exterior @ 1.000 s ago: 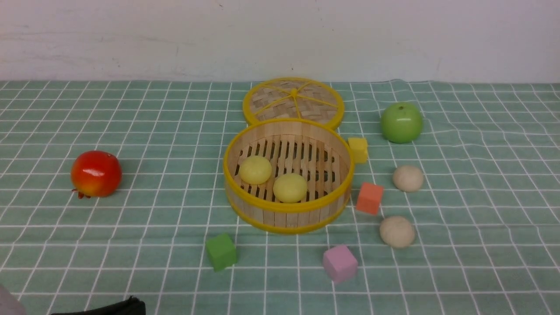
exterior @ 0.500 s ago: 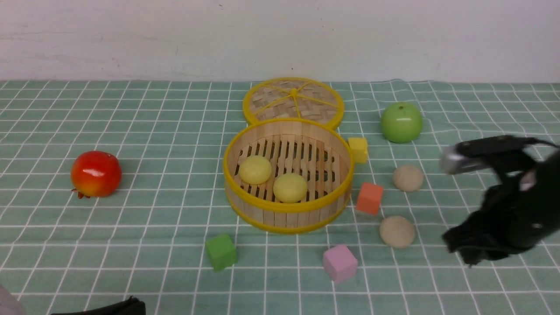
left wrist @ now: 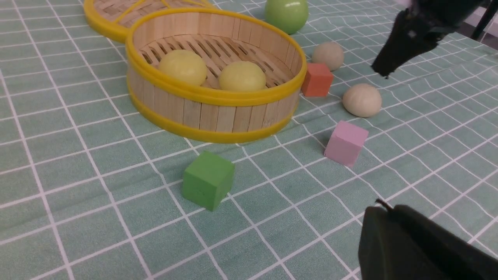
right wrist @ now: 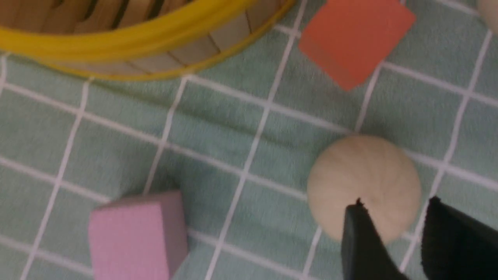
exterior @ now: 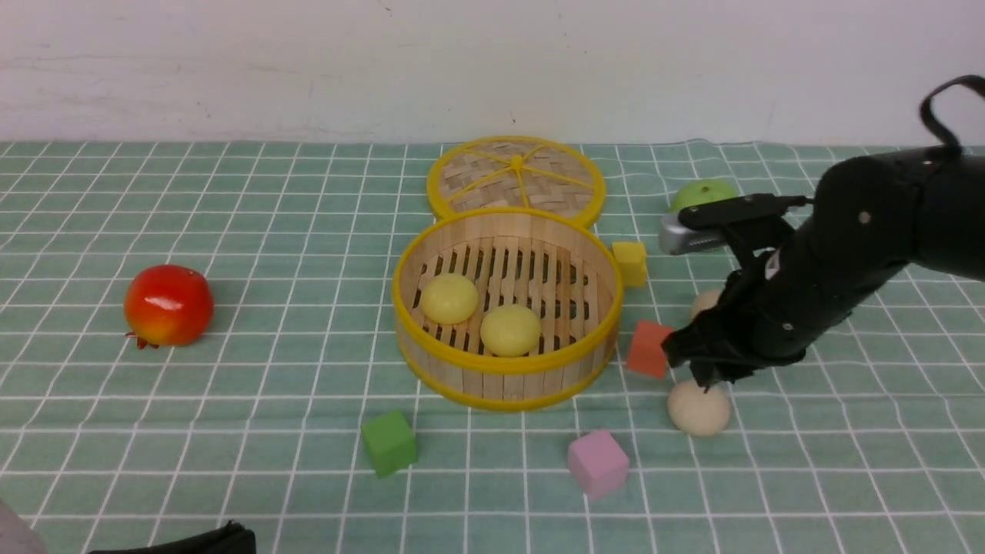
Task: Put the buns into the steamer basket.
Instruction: Use the right arm to grab a steamed stuffed bun, then use the right arm to put the steamed stuffed bun into the steamer
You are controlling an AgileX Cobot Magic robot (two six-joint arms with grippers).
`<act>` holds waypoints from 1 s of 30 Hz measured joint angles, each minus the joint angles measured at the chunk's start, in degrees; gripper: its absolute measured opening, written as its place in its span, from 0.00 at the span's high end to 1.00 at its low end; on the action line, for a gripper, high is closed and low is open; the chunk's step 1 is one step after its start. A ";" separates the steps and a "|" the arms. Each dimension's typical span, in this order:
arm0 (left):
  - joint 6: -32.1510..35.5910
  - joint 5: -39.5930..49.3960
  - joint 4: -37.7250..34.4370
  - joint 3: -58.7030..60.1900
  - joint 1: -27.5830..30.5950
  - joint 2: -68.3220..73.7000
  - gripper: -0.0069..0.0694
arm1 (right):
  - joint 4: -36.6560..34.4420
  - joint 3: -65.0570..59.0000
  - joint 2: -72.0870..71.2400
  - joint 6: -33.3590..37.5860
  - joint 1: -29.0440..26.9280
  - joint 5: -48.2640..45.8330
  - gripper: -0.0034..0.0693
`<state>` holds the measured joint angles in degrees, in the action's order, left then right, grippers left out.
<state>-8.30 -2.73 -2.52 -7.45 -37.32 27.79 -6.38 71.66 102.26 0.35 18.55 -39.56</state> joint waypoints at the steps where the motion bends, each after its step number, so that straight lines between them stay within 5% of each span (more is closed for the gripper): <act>1: 0.00 0.00 0.00 0.00 0.00 0.00 0.91 | 0.28 0.48 0.88 0.00 0.00 0.24 0.55; 5: 0.00 0.00 0.00 0.00 0.00 0.00 0.91 | 1.41 0.87 4.12 -0.35 0.00 1.03 0.51; 10: 0.00 0.00 0.00 0.00 0.00 0.00 0.90 | 1.98 0.95 6.88 -0.35 0.00 1.68 0.56; 15: 0.00 0.00 0.00 0.00 0.00 0.00 0.90 | 2.09 1.30 7.05 -0.35 0.00 2.43 0.67; 20: 0.00 0.00 0.00 0.00 0.00 0.00 0.90 | 2.39 1.30 5.38 2.32 0.47 1.14 0.92; 30: 0.00 0.00 0.00 0.00 0.00 0.00 0.90 | -5.72 9.50 -1.55 6.87 4.45 0.15 0.93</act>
<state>-8.30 -2.73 -2.52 -7.45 -37.32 27.79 -12.10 81.16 100.71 7.22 23.00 -39.41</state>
